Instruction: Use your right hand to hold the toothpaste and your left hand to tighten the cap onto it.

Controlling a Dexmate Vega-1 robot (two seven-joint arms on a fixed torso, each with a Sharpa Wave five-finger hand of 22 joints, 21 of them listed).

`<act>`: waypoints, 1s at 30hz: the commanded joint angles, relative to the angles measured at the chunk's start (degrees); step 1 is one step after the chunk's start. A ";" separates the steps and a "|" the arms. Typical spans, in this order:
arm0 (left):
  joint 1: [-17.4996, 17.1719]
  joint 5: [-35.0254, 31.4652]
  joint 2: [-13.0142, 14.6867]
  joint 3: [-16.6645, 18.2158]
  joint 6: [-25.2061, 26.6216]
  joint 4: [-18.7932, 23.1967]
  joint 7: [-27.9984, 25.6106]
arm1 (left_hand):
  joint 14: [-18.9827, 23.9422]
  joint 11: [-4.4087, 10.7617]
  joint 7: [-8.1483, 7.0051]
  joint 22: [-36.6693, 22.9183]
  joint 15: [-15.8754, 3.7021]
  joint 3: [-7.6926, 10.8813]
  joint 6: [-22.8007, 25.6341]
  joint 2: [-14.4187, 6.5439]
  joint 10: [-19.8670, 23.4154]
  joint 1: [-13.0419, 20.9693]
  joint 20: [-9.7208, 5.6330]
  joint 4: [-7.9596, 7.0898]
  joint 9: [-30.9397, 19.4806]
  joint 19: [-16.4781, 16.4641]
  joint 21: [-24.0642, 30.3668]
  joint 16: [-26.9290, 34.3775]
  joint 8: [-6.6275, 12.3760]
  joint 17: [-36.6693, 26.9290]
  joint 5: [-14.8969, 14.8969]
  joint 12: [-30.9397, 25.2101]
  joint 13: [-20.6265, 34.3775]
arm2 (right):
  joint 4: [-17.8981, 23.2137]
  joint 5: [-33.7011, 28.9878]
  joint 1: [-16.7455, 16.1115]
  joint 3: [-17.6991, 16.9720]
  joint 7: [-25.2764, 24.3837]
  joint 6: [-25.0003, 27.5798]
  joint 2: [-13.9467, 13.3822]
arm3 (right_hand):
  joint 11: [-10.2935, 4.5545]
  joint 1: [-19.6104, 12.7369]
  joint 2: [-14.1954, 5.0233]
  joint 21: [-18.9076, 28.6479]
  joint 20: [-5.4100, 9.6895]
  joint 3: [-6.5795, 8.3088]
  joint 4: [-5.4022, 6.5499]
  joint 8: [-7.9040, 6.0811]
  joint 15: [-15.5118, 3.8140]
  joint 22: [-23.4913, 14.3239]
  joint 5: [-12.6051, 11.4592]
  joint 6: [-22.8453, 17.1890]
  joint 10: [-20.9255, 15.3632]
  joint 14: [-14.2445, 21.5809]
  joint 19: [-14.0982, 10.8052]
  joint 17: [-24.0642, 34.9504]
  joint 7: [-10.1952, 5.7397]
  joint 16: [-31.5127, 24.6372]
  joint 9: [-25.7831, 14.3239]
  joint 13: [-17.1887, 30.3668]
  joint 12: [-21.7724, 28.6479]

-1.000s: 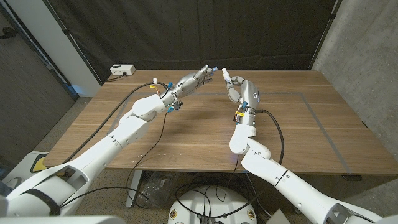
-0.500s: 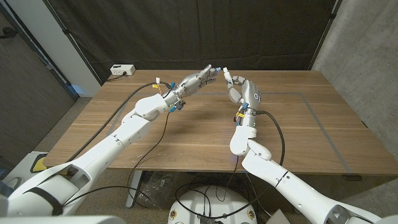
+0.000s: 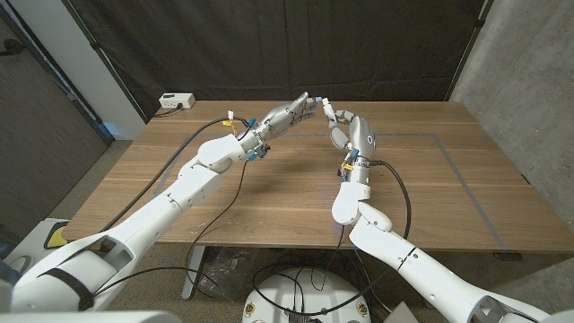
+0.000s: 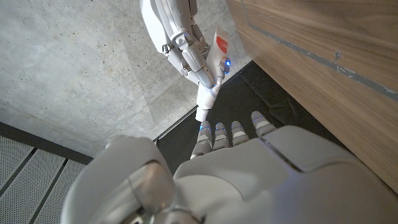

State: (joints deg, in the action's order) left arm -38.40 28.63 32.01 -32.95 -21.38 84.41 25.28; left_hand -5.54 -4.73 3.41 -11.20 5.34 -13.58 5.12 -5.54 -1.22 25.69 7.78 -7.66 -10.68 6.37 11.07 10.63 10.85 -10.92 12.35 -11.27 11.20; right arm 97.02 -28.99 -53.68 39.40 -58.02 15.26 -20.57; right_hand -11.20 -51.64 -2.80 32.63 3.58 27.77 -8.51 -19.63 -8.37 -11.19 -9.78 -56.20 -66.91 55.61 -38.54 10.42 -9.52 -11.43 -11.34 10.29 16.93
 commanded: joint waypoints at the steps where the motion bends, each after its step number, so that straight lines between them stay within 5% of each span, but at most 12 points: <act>1: 0.84 -0.10 -0.84 -0.57 0.01 -1.20 0.65 | 0.24 -0.30 0.09 -0.10 0.09 -0.35 0.38 -0.41 -0.03 -0.02 0.37 0.14 -0.13 0.44 0.55 0.34 0.46 -0.11 0.50 -0.41 0.09 | 1.19 -0.48 -0.64 -0.36 -0.75 -1.32 -0.58 | 0.08 -0.21 -0.49 0.44 4.52 0.45 -0.14 -0.07 -3.60 -0.10 -0.20 -1.50 -0.82 0.77 0.14 0.18 -1.16 0.11 -0.07 0.28 -0.06; 17: 0.73 -0.24 -0.79 -0.71 -0.16 -0.50 0.79 | 0.32 -0.29 -0.02 -0.09 0.16 -0.40 0.46 -0.53 -0.08 0.10 0.36 0.28 -0.14 0.61 0.67 0.37 0.49 -0.09 0.59 -0.46 0.07 | 1.98 -0.96 -1.22 -0.82 -0.19 -1.24 -0.55 | -0.08 -0.19 -0.48 0.64 4.58 0.55 -0.13 0.12 -3.63 -0.10 -0.19 -1.57 -0.80 0.82 0.23 0.20 -1.18 0.24 -0.08 0.29 -0.46; 23: 0.13 0.13 -0.44 -0.47 0.23 0.19 0.46 | 1.09 -1.39 2.09 -0.07 1.06 -0.50 0.46 -0.62 0.38 0.26 0.22 0.44 -0.13 0.37 0.93 0.60 0.48 -0.04 0.69 -0.68 0.03 | 1.79 -1.07 -1.15 -0.68 0.02 -1.01 -0.36 | -0.07 -0.16 -0.50 0.69 4.59 0.57 -0.10 0.16 -3.63 -0.10 -0.18 -1.64 -0.79 0.87 0.27 0.22 -1.20 0.25 -0.08 0.30 -0.58; 30: -0.31 0.30 -0.09 -0.27 0.07 0.65 0.47 | 1.20 -1.57 2.18 -0.06 1.08 -0.52 0.40 -0.64 0.49 0.29 0.21 0.48 -0.13 0.33 0.99 0.62 0.46 -0.03 0.71 -0.72 0.01 | 1.41 -0.98 -0.86 -0.51 0.55 -0.62 -0.22 | 0.12 -0.12 -0.51 0.77 4.59 0.62 -0.07 0.31 -3.62 -0.01 -0.16 -1.64 -0.89 0.75 0.32 0.24 -1.12 0.36 -0.09 0.32 -0.78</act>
State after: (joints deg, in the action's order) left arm -37.97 28.55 31.42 -33.59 -21.37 84.13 25.94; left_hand -4.82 -5.95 5.16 -11.20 6.06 -13.82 5.42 -6.08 -0.61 26.24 8.09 -7.42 -10.68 6.68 11.52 11.07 10.84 -10.94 12.80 -11.70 11.21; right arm 98.83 -29.93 -54.78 38.75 -58.12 14.02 -21.11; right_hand -11.14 -51.60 -2.74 32.99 3.70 27.99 -8.77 -19.17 -8.49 -11.19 -9.65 -56.20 -67.35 56.14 -38.43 10.54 -9.53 -11.21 -11.30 10.32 16.30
